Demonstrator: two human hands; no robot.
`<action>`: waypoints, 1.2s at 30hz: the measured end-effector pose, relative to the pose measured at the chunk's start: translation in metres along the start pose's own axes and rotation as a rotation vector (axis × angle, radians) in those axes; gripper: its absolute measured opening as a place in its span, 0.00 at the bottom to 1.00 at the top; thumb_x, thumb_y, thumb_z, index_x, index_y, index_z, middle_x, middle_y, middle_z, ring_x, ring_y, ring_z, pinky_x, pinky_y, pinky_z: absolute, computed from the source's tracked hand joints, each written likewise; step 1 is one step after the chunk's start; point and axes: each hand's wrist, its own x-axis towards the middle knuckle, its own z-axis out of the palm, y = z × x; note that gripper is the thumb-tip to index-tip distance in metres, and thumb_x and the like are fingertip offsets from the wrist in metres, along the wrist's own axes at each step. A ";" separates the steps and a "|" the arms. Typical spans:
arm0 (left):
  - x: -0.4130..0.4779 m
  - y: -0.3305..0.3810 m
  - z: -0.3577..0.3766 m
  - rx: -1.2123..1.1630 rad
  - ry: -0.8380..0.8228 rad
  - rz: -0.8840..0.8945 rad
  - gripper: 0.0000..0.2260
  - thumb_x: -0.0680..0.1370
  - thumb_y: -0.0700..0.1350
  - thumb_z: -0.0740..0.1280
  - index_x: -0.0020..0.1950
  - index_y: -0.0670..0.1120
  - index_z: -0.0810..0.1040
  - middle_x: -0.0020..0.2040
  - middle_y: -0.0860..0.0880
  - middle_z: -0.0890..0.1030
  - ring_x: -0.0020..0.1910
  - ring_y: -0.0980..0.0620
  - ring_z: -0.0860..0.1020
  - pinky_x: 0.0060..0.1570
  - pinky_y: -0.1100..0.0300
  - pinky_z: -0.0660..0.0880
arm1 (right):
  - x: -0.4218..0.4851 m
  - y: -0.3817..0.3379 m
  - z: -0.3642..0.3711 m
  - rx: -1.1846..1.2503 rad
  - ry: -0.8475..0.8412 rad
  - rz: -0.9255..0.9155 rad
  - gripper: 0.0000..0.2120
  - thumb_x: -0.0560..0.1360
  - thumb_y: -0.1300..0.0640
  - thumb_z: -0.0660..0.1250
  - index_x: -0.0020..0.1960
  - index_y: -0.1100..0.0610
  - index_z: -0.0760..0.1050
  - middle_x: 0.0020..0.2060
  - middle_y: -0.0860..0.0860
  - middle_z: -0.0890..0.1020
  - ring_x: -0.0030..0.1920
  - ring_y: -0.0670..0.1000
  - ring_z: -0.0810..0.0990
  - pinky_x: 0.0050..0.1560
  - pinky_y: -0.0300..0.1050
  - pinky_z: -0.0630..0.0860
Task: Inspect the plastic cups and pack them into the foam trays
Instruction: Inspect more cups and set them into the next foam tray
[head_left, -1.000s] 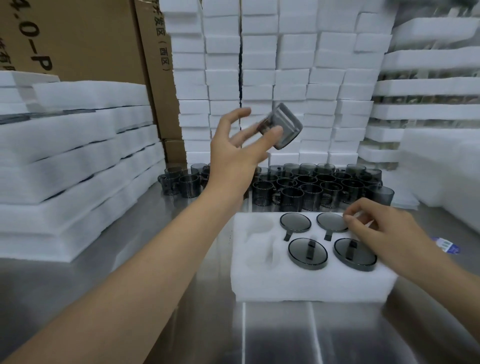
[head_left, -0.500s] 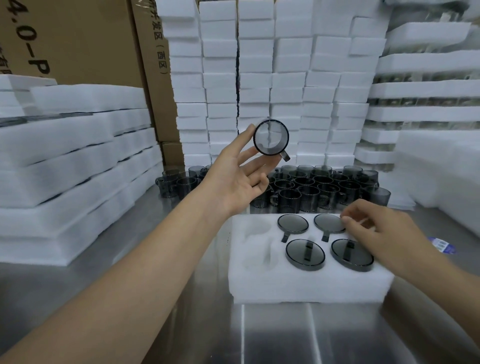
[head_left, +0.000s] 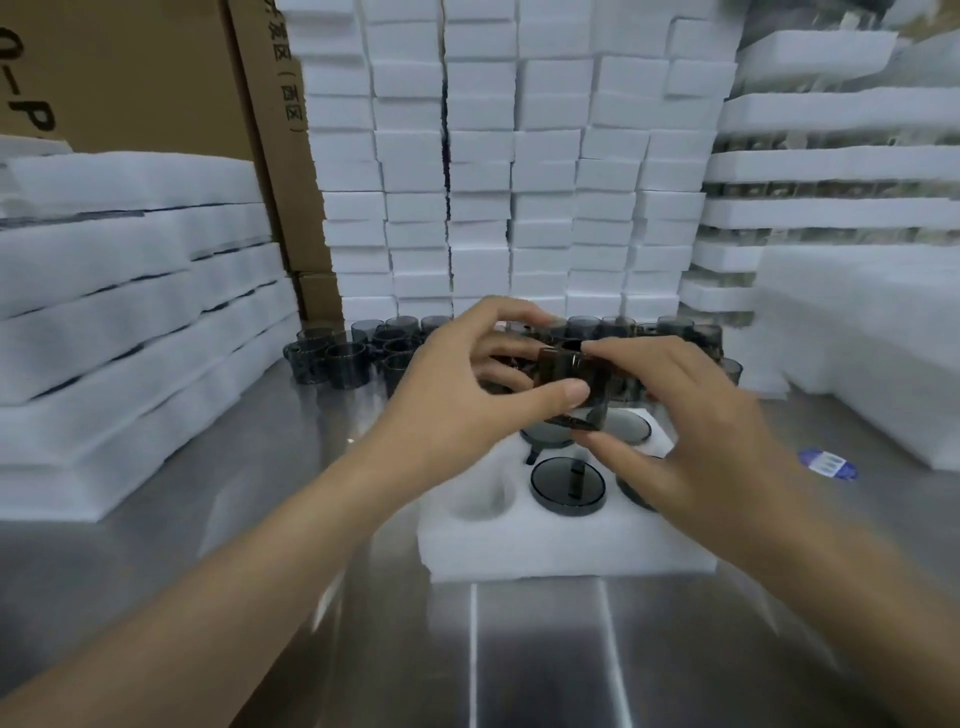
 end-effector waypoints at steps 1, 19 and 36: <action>-0.010 -0.001 -0.003 0.043 0.028 0.041 0.22 0.73 0.54 0.82 0.64 0.62 0.80 0.60 0.60 0.85 0.55 0.54 0.86 0.51 0.61 0.81 | -0.001 -0.004 0.001 0.057 0.013 -0.011 0.30 0.74 0.53 0.78 0.75 0.51 0.74 0.66 0.43 0.79 0.67 0.45 0.78 0.66 0.48 0.78; -0.053 -0.019 -0.028 0.505 0.169 0.442 0.29 0.73 0.47 0.81 0.74 0.50 0.79 0.64 0.58 0.81 0.67 0.55 0.76 0.62 0.66 0.71 | -0.006 -0.033 0.006 0.288 -0.120 0.066 0.31 0.78 0.47 0.75 0.77 0.39 0.67 0.70 0.32 0.75 0.71 0.39 0.74 0.63 0.33 0.73; -0.053 -0.019 -0.026 0.356 0.096 0.368 0.27 0.71 0.58 0.79 0.69 0.54 0.81 0.63 0.62 0.82 0.67 0.52 0.78 0.57 0.59 0.77 | -0.008 -0.033 0.015 0.307 -0.161 0.094 0.33 0.75 0.49 0.77 0.74 0.37 0.67 0.69 0.34 0.78 0.71 0.40 0.76 0.65 0.43 0.75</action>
